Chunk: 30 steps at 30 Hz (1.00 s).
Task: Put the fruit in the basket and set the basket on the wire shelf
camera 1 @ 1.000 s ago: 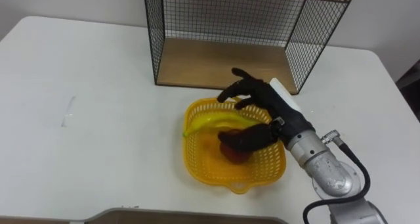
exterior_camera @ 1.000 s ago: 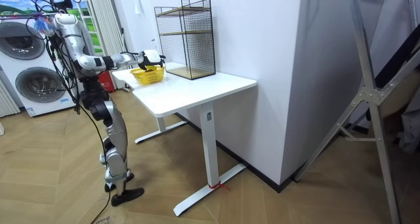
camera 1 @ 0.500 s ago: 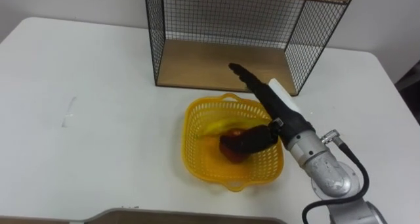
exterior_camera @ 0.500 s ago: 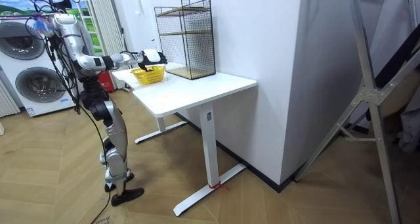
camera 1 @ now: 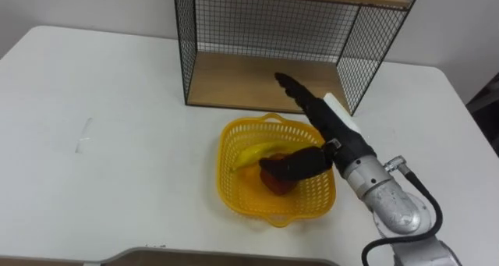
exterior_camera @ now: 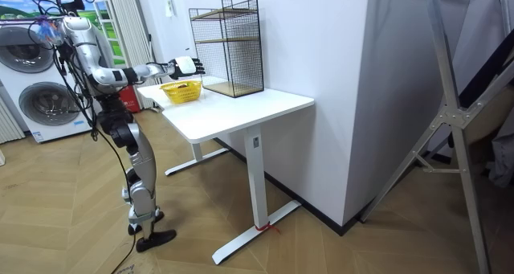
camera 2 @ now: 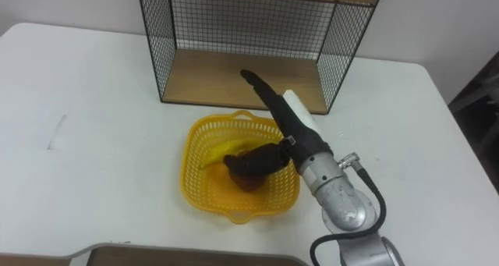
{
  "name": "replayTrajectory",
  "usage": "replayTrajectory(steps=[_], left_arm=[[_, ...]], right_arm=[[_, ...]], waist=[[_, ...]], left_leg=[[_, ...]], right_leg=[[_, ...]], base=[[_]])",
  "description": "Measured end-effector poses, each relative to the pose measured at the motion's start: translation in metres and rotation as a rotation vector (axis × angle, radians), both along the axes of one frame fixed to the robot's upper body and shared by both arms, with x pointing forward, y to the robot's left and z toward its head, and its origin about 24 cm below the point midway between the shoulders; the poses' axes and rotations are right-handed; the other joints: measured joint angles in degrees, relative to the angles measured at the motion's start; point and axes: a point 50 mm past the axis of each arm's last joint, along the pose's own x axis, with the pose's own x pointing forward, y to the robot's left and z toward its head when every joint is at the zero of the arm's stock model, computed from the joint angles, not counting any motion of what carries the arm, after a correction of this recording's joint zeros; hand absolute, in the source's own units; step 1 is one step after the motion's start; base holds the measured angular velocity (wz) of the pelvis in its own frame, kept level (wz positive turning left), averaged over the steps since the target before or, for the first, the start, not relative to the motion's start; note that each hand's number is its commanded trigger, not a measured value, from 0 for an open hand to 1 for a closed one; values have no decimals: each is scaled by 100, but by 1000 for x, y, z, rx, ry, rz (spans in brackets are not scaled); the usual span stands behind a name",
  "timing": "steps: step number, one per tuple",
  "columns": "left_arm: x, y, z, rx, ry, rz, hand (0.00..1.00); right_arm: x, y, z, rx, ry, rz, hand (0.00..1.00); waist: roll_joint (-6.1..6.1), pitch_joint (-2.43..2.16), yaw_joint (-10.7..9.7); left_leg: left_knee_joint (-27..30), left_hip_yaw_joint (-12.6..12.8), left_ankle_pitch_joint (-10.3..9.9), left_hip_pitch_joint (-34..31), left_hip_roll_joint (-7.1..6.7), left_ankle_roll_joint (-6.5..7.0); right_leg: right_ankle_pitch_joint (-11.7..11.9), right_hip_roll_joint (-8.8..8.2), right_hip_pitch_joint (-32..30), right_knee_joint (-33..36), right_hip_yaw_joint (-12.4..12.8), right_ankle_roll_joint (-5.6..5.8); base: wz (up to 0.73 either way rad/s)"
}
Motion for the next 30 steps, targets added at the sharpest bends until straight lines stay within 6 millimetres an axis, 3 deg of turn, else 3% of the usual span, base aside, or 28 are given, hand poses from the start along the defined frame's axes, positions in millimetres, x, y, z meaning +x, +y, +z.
replayTrajectory(steps=[5,7,15,23,30], left_arm=[[-18,4,-1,0,25,108,0],[-26,6,0,7,13,179,0],[-38,16,4,71,-77,446,0],[-19,48,27,292,-382,882,0],[22,84,82,535,-820,1191,0]], right_arm=[[2,-19,13,219,-31,-95,0],[3,-26,18,282,-48,-124,0],[-3,-45,17,510,-54,-252,0],[-15,-61,6,518,-27,-418,0],[-33,-84,-6,532,-1,-602,0]], waist=[[134,6,-17],[181,15,-123],[214,17,-126],[344,-16,-95],[376,-21,148]], left_leg=[[-5,-2,0,1,0,0],[-3,-40,0,-6,3,0],[15,-59,0,2,5,-1],[-18,-62,0,102,4,-1],[-31,-60,7,100,2,-12]], right_leg=[[0,-1,-2,-1,4,0],[0,-8,4,5,-21,0],[0,-16,31,1,-41,0],[-1,-22,121,3,-16,2],[-2,-23,67,22,-13,2]], base=[[0],[7],[2],[-1],[-1]])
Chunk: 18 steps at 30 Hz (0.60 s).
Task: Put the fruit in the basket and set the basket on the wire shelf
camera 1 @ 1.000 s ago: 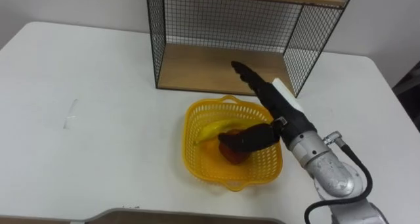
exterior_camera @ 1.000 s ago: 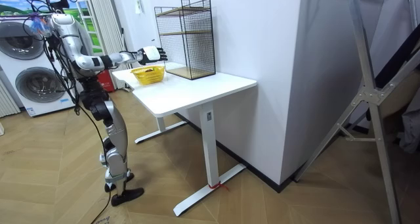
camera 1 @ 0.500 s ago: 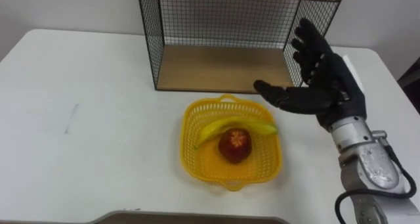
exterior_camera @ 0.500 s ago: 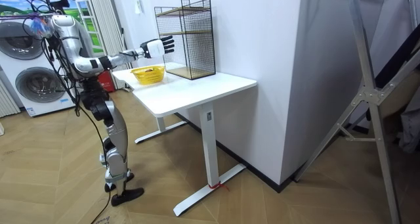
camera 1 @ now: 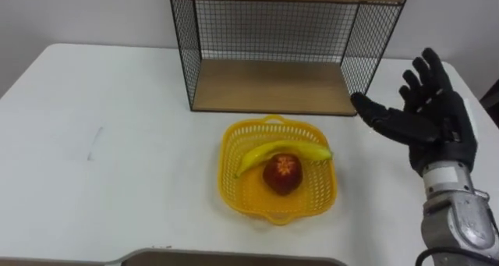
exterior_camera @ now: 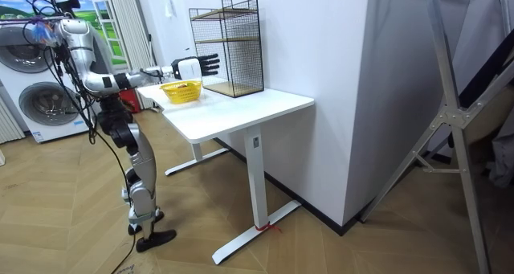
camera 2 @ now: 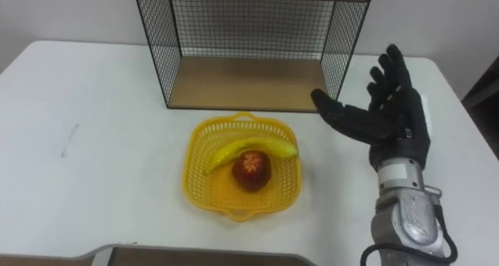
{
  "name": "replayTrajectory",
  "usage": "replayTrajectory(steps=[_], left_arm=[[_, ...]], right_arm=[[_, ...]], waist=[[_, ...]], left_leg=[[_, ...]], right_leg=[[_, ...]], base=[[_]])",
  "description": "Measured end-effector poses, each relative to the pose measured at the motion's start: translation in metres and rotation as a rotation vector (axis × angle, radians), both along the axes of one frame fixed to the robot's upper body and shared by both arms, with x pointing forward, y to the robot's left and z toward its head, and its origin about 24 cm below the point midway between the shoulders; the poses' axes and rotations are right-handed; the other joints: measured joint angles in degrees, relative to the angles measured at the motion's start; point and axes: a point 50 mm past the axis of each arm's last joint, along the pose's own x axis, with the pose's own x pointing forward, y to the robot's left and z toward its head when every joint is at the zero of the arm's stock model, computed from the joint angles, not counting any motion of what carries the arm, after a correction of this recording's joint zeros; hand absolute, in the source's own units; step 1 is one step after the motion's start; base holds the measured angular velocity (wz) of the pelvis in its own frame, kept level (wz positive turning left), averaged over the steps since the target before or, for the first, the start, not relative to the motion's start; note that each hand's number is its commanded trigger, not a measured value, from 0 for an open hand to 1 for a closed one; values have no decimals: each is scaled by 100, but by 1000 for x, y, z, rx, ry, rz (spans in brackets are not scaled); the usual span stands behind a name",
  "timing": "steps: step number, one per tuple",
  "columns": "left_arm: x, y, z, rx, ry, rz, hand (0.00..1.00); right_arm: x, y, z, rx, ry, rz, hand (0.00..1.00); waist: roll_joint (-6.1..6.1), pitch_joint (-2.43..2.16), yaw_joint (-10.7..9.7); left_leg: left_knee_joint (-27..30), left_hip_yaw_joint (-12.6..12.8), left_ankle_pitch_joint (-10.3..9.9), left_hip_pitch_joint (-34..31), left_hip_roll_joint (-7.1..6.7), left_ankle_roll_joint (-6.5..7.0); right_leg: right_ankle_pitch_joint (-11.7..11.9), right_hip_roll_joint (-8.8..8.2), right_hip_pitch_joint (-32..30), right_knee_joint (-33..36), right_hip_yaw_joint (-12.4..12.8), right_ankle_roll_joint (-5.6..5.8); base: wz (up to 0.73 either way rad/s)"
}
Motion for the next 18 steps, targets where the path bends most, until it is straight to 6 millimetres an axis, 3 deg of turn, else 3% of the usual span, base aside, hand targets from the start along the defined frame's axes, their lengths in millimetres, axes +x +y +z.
replayTrajectory(steps=[5,9,15,18], left_arm=[[6,14,33,187,-120,175,0],[16,22,74,341,-283,257,0],[35,23,110,460,-424,161,0],[50,15,112,428,-467,41,0]], right_arm=[[-15,-14,-8,-13,53,-100,0],[-24,-24,-8,-26,67,-166,0],[-24,-20,-9,-117,79,-115,0],[-23,-15,-12,-116,83,-65,0]], waist=[[30,-24,133],[42,-28,245],[129,-5,209],[121,26,103]], left_leg=[[7,16,0,6,-2,1],[9,2,0,21,-1,1],[1,0,-2,38,-2,0],[9,-25,-4,-2,-6,2]], right_leg=[[0,8,-37,16,9,0],[0,4,-36,13,6,0],[0,8,-7,14,1,1],[0,11,40,8,-8,1]], base=[[-2],[0],[1],[5]])
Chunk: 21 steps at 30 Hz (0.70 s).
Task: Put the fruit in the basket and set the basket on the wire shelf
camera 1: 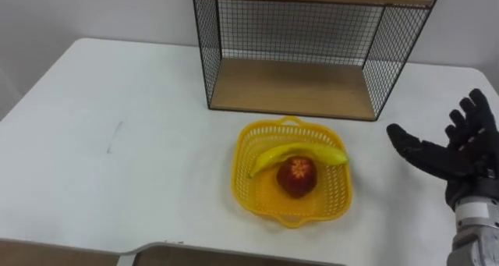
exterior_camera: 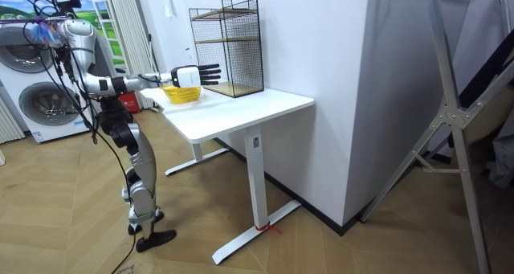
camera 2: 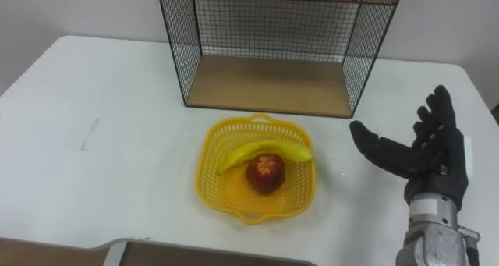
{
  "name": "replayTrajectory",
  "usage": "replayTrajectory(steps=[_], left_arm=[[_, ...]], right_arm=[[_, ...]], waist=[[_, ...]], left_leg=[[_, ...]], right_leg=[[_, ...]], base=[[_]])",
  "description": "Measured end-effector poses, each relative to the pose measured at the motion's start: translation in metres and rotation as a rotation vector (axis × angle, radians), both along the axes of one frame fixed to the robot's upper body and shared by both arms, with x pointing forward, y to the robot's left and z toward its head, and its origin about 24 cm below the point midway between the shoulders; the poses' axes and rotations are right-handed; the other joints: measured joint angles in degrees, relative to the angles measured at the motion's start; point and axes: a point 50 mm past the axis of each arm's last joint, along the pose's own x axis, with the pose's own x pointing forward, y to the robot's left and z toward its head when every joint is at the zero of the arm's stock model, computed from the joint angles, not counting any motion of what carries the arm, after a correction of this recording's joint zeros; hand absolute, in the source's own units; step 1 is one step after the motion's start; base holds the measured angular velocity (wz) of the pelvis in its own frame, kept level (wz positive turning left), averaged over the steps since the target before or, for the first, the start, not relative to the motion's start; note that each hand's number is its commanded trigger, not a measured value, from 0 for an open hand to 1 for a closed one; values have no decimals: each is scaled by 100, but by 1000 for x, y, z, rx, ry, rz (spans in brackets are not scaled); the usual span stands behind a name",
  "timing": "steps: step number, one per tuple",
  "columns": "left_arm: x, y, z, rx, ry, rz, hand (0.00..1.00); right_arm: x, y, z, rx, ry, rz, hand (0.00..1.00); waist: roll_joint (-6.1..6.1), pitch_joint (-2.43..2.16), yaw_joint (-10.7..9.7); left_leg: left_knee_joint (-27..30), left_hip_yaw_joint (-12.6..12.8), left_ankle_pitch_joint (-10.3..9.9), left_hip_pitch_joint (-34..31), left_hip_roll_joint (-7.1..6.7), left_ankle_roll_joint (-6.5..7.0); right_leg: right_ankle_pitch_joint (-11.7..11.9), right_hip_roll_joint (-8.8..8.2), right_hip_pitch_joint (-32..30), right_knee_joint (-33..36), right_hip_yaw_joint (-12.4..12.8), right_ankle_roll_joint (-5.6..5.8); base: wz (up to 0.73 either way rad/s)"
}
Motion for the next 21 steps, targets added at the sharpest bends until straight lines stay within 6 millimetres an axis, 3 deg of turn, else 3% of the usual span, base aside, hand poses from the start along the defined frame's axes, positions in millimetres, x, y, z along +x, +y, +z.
replayTrajectory(steps=[5,10,11,15,21], left_arm=[[37,-26,4,-19,-46,-292,0],[71,-70,-8,-83,-28,-674,0],[73,-74,-9,-89,-24,-706,0],[82,-101,-20,-142,-1,-926,0],[86,-131,-40,-232,52,-1161,0]], right_arm=[[2,10,-5,-7,16,62,0],[4,25,-22,16,56,157,0],[4,25,-24,14,59,165,0],[9,26,-35,6,94,201,0],[14,40,-36,21,88,255,0]], waist=[[-74,39,-81],[-104,57,-218],[-130,51,-224],[-144,94,-362],[-219,85,-476]], left_leg=[[91,-12,0,-171,-5,0],[120,-7,2,-190,-5,2],[117,-6,2,-189,-5,2],[82,44,2,-206,-1,2],[71,87,3,-219,15,-1]], right_leg=[[1,12,-158,13,-70,-1],[2,6,-150,20,-58,-3],[2,4,-152,20,-51,-3],[1,7,-229,19,30,-2],[1,6,-278,12,67,-2]], base=[[0],[0],[0],[-7],[-5]])
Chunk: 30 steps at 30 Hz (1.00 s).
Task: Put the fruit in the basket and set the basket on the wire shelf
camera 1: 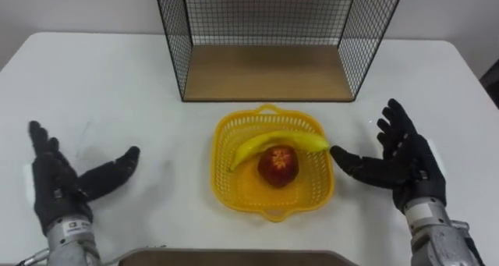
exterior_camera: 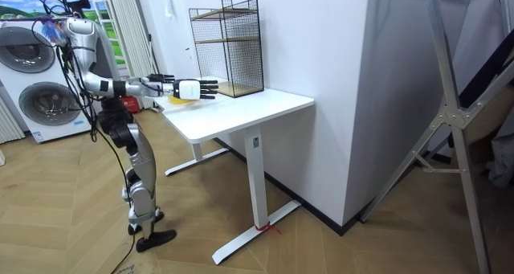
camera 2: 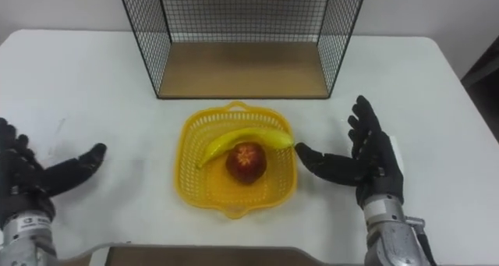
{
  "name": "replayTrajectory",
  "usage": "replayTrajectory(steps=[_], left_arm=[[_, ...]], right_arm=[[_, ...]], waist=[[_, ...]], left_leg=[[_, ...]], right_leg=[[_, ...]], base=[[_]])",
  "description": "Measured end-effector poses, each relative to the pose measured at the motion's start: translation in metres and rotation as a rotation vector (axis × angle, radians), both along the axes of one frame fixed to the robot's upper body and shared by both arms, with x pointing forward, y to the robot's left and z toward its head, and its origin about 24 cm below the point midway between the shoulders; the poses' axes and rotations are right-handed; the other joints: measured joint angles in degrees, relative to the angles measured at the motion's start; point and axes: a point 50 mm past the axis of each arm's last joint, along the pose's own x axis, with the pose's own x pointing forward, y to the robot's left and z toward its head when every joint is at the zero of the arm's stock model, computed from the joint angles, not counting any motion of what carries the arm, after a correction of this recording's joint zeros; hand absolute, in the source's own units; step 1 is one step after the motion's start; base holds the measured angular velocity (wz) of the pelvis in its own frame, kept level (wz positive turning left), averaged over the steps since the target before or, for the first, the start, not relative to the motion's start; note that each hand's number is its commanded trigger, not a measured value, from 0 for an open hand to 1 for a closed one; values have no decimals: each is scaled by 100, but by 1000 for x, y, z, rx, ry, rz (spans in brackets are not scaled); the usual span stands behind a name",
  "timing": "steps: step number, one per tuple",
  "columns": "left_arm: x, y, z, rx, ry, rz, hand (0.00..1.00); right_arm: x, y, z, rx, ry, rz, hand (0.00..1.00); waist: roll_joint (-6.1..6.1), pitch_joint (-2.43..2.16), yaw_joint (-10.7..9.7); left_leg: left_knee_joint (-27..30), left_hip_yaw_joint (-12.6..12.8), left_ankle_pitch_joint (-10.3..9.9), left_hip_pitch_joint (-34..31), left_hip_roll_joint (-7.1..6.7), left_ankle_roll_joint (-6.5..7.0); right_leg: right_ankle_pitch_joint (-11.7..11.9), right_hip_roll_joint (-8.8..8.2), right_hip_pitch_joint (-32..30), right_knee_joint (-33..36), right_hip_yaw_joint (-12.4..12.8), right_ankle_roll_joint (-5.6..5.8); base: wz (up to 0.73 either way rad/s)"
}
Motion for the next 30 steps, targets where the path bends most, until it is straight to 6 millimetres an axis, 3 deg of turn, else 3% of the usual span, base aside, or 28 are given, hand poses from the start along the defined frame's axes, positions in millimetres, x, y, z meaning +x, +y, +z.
replayTrajectory(steps=[4,9,17,30], left_arm=[[2,-12,-3,-29,1,-105,0],[1,-14,-5,-36,10,-141,0],[0,-19,-11,-56,31,-175,0],[-1,-20,-12,-73,30,-208,0]], right_arm=[[0,17,-5,44,9,38,0],[-1,25,-12,88,33,63,0],[-1,27,-26,122,86,65,0],[0,26,-24,129,62,54,0]], waist=[[-53,-23,-57],[-106,-57,-62],[-74,-34,-82],[15,-17,-54]], left_leg=[[9,43,0,20,-3,0],[17,83,0,34,-9,0],[17,71,-2,16,-5,4],[19,66,5,19,-8,13]], right_leg=[[0,-10,9,0,35,0],[0,-19,21,2,96,0],[1,-8,25,82,-1,-1],[2,-7,22,84,-31,-2]], base=[[-4],[-3],[0],[0]])
